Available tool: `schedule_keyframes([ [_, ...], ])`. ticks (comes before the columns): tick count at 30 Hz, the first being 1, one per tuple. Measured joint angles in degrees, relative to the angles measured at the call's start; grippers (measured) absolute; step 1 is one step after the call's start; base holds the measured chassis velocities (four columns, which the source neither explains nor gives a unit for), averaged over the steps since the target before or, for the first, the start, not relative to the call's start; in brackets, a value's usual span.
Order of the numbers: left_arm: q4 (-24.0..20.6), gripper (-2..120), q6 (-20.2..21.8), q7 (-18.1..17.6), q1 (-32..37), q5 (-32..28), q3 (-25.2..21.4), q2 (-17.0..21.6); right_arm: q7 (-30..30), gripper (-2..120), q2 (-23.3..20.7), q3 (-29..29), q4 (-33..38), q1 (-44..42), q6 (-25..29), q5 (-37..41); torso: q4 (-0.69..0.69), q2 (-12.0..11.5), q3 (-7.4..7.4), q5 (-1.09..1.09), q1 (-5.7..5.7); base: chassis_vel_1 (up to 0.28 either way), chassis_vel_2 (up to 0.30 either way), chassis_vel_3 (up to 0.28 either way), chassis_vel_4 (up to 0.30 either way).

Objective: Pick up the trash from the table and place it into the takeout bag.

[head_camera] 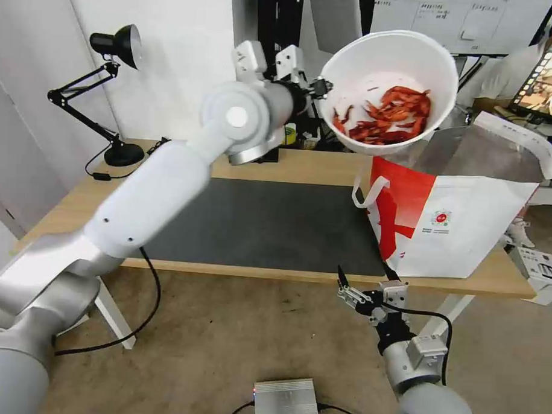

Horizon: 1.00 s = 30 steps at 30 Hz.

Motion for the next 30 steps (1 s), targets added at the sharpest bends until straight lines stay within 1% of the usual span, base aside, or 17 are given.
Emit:
schedule_keyframes([
  [1,1.4,0,-0.1,0.0,-0.5,0.2,0.2,-1.5,0.0,100,0.0,0.0,0.0,0.0,0.0,0.0,-0.01,0.0,0.00,0.00,0.00,0.000,0.000,0.000,0.000],
  [2,1.6,0,-0.1,0.0,-0.5,0.3,0.2,-1.8,0.0,100,0.0,0.0,0.0,0.0,0.0,0.0,-0.01,0.0,0.00,0.00,0.00,0.000,0.000,0.000,0.000],
  [3,3.7,0,-0.2,0.0,-1.1,1.0,0.5,-4.4,0.0,100,0.0,0.0,0.0,0.0,0.0,0.0,-0.02,0.0,0.00,0.01,0.00,0.000,0.000,0.000,0.000],
  [4,3.7,0,-0.2,0.0,-1.1,1.0,0.5,-4.4,0.0,100,0.0,0.0,0.0,0.0,0.0,0.0,-0.02,0.0,0.00,0.01,0.00,0.000,0.000,0.000,0.000],
  [7,5.8,0,-0.2,0.3,-1.4,2.1,0.9,-7.4,0.0,100,0.0,0.0,0.0,0.0,0.0,0.0,-0.01,0.0,0.00,0.01,0.00,0.000,0.000,0.000,0.000],
  [8,5.8,0,-0.2,0.3,-1.4,2.1,0.9,-7.4,0.0,100,0.0,0.0,0.0,0.0,0.0,0.0,-0.01,0.0,0.00,0.01,0.00,0.000,0.000,0.000,0.000],
  [10,7.9,0,-0.2,0.4,-1.8,2.9,1.1,-9.9,0.0,100,0.0,0.0,0.0,0.0,0.0,0.0,-0.01,0.0,0.00,0.00,0.00,0.000,0.000,0.000,0.000],
  [11,7.9,0,-0.2,0.4,-1.8,2.9,1.1,-9.9,0.0,100,0.0,0.0,0.0,0.0,0.0,0.0,-0.01,0.0,0.00,0.00,0.00,0.000,0.000,0.000,0.000],
  [13,10.3,0,-0.3,0.4,-2.3,3.7,1.6,-12.6,0.0,100,0.0,0.0,0.0,0.0,0.0,0.0,-0.01,0.0,0.00,0.00,0.00,0.000,0.000,0.000,0.000],
  [14,10.3,0,-0.3,0.4,-2.3,3.7,1.6,-12.6,0.0,100,0.0,0.0,0.0,0.0,0.0,0.0,-0.01,0.0,0.00,0.00,0.00,0.000,0.000,0.000,0.000],
  [17,13.8,0,-0.6,0.3,-3.0,5.2,2.1,-16.2,0.0,100,0.0,0.0,0.0,0.0,0.0,0.0,-0.02,0.0,0.00,0.01,0.00,0.000,0.000,0.000,0.000],
  [18,13.8,0,-0.6,0.3,-3.0,5.2,2.1,-16.2,0.0,100,0.0,0.0,0.0,0.0,0.0,0.0,-0.02,0.0,0.00,0.01,0.00,0.000,0.000,0.000,0.000],
  [20,16.1,0,-0.6,0.3,-3.3,6.3,2.4,-18.2,0.0,100,0.0,0.0,0.0,0.0,0.0,0.0,-0.02,0.0,0.00,0.01,0.00,0.000,0.000,0.000,0.000],
  [24,18.3,0,-0.8,0.3,-3.3,7.5,3.2,-19.6,0.0,100,0.0,0.0,0.0,0.0,0.0,0.0,-0.02,0.0,0.00,0.01,0.00,0.000,0.000,0.000,0.000],
  [30,19.9,0,-1.1,0.2,-2.7,8.5,4.7,-19.6,0.0,100,0.0,0.0,0.0,0.0,0.0,0.0,-0.01,0.0,0.00,0.00,0.00,0.000,0.000,0.000,0.000],
])
